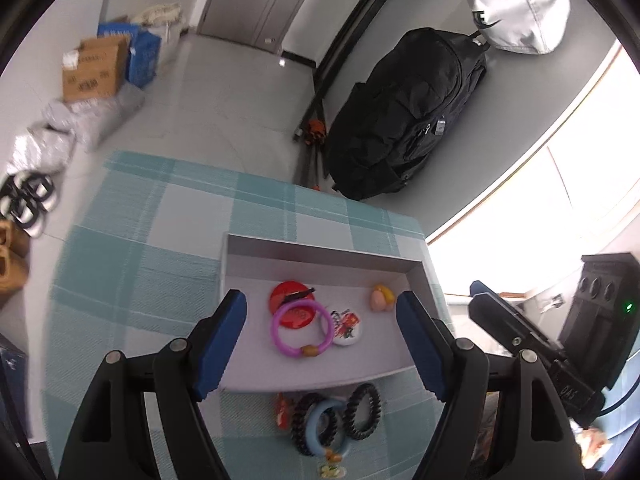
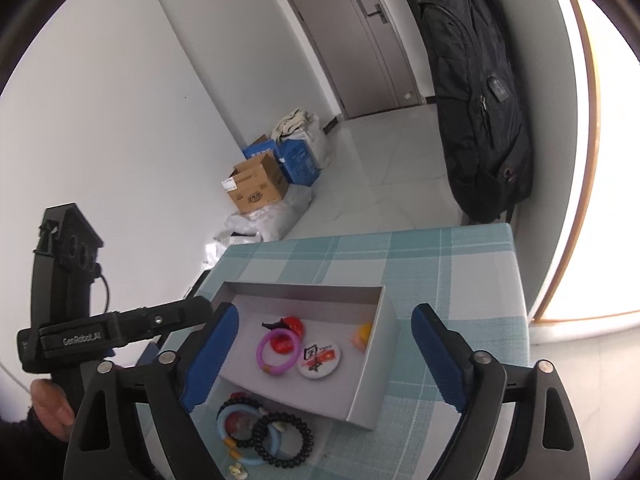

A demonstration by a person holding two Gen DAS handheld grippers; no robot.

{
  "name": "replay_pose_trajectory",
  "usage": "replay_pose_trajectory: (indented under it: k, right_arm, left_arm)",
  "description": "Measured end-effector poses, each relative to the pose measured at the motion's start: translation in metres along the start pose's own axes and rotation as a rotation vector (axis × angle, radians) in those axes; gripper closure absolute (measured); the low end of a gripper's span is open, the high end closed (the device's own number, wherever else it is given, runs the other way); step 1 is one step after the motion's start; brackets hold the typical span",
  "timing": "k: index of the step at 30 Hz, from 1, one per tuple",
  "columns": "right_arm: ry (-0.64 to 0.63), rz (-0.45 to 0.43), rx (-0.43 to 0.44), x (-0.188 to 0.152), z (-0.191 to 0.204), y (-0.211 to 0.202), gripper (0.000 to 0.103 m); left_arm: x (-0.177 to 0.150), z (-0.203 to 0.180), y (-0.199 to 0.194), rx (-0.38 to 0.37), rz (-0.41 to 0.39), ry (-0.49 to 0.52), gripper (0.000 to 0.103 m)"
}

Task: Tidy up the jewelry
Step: 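Withdraw both tools from the box toward the remaining bracelets and charm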

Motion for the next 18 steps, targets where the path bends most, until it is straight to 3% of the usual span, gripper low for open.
replay_pose_trajectory:
  k: [3,8,18]
  right_arm:
    - [-0.015,-0.020,0.000,-0.003,0.005,-0.007,0.003]
    - [-0.033,-0.020,-0.014,-0.012,0.009,-0.014,0.001]
    - [-0.017,0.009,-0.038,-0.031,0.008,-0.027,0.000]
  left_arm:
    - [-0.005,-0.003,-0.011,0.054,-0.039,0.037,0.030]
    - [-0.014,-0.004,-0.020,0.085,-0.050,0.039,0.030]
    - [-0.054,0.000,-0.021,0.096,0.016,0.018,0.029]
Point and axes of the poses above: each gripper's, at about its wrist camera, not at the fingertips, and y roughly the way its jaws point, z to its left, x to its top, the point moved 6 cm from there along y, roughly the way its jaws point, and after that the axes turned 3 degrees about -y, right-handed, at the moved point
